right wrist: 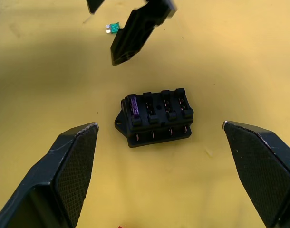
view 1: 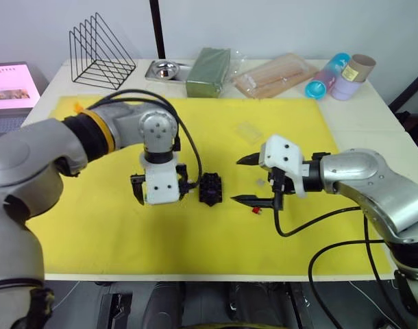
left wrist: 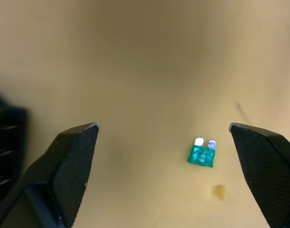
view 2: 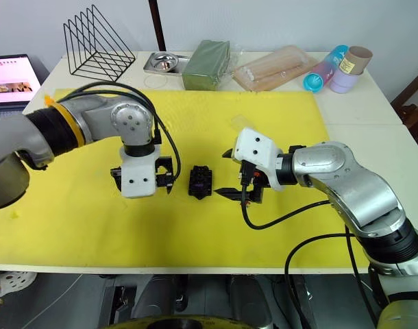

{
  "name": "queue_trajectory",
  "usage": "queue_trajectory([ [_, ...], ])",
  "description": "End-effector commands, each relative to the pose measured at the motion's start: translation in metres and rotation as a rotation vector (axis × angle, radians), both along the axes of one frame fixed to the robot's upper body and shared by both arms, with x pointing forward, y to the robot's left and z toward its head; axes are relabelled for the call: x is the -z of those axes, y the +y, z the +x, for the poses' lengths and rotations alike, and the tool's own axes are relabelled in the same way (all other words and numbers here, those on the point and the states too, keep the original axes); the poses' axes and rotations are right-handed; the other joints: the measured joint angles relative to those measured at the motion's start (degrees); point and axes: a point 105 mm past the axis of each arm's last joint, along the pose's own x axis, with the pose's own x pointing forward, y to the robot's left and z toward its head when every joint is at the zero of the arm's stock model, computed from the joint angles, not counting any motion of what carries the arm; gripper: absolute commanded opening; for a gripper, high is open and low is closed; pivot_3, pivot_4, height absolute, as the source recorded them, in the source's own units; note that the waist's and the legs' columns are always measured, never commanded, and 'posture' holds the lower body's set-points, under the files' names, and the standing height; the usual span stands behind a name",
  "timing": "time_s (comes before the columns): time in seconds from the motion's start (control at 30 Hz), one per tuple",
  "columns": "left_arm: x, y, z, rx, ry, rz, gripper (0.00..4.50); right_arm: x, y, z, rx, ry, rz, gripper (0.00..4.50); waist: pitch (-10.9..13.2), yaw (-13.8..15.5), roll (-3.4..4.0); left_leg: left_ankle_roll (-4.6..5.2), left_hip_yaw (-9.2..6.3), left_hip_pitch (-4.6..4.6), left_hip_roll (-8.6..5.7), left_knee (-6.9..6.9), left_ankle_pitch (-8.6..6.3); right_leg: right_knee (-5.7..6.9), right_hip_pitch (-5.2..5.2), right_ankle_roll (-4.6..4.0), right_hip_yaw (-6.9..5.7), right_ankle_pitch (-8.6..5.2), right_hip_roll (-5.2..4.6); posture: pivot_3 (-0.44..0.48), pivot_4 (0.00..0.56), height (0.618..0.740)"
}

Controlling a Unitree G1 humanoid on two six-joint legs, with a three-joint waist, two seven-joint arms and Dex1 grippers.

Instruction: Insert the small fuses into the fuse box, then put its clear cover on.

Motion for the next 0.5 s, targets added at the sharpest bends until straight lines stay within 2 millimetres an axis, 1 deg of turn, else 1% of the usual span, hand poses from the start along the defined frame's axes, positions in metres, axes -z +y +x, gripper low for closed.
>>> queue_trajectory([
  [0.03, -0.025, -0.007, -0.003, -0.123, 0.036, -0.130, 4.47, -0.012, 0.002, -0.001, -0.017, -0.058, 0.004, 4.50, 0.0, 0.0, 0.00, 0.00, 0.00, 0.00, 0.01, 0.00, 0.00, 0.00, -0.01, 0.00, 0.00, 0.00, 0.00, 0.000, 0.150, 0.740],
  [0.13, -0.030, -0.005, -0.007, -0.209, 0.086, -0.173, 4.47, -0.012, 0.002, -0.001, -0.015, -0.058, 0.006, 4.50, 0.0, -0.2, 0.01, 0.00, -0.01, 0.02, 0.03, -0.02, 0.00, 0.03, -0.02, 0.00, 0.00, 0.00, 0.02, 0.000, 0.150, 0.740],
  [0.2, -0.039, 0.001, -0.006, -0.410, 0.190, -0.287, 4.47, -0.012, 0.001, -0.001, -0.009, -0.059, 0.009, 4.50, 0.0, -0.2, 0.02, 0.00, -0.01, 0.02, 0.03, -0.02, 0.00, 0.04, -0.03, 0.00, -0.01, -0.01, 0.03, 0.000, 0.150, 0.740],
  [0.23, -0.043, 0.003, -0.005, -0.478, 0.230, -0.326, 4.47, -0.012, 0.001, -0.001, -0.007, -0.060, 0.010, 4.50, 0.0, -0.3, 0.02, 0.00, -0.02, 0.03, 0.04, -0.02, 0.00, 0.05, -0.03, -0.01, 0.00, -0.01, 0.03, 0.000, 0.150, 0.740],
  [0.27, -0.050, 0.005, -0.002, -0.566, 0.283, -0.397, 4.47, -0.012, 0.001, -0.001, -0.005, -0.061, 0.013, 4.50, 0.0, -0.3, 0.03, 0.00, -0.02, 0.03, 0.06, -0.02, 0.00, 0.09, -0.04, -0.01, 0.01, -0.01, 0.03, 0.000, 0.150, 0.740],
  [0.33, -0.061, 0.006, 0.004, -0.681, 0.353, -0.497, 4.47, -0.013, 0.000, 0.000, -0.002, -0.063, 0.017, 4.50, 0.0, -0.2, 0.02, 0.00, -0.01, 0.05, 0.05, -0.02, 0.00, 0.12, -0.04, -0.01, -0.01, -0.01, 0.04, 0.000, 0.150, 0.740],
  [0.43, -0.077, 0.012, 0.012, -0.846, 0.485, -0.652, 4.47, -0.013, -0.001, 0.000, 0.003, -0.062, 0.023, 4.50, 0.0, 0.1, 0.02, 0.00, -0.02, 0.02, 0.04, 0.03, 0.00, 0.13, -0.04, -0.01, -0.07, -0.02, 0.04, 0.000, 0.150, 0.740],
  [0.5, -0.083, 0.017, 0.015, -0.926, 0.547, -0.733, 4.47, -0.013, -0.001, 0.000, 0.006, -0.061, 0.027, 4.50, 0.0, 0.0, 0.02, 0.00, 0.00, 0.00, 0.03, 0.07, 0.00, 0.13, -0.04, 0.00, -0.07, -0.02, 0.03, 0.000, 0.150, 0.740],
])
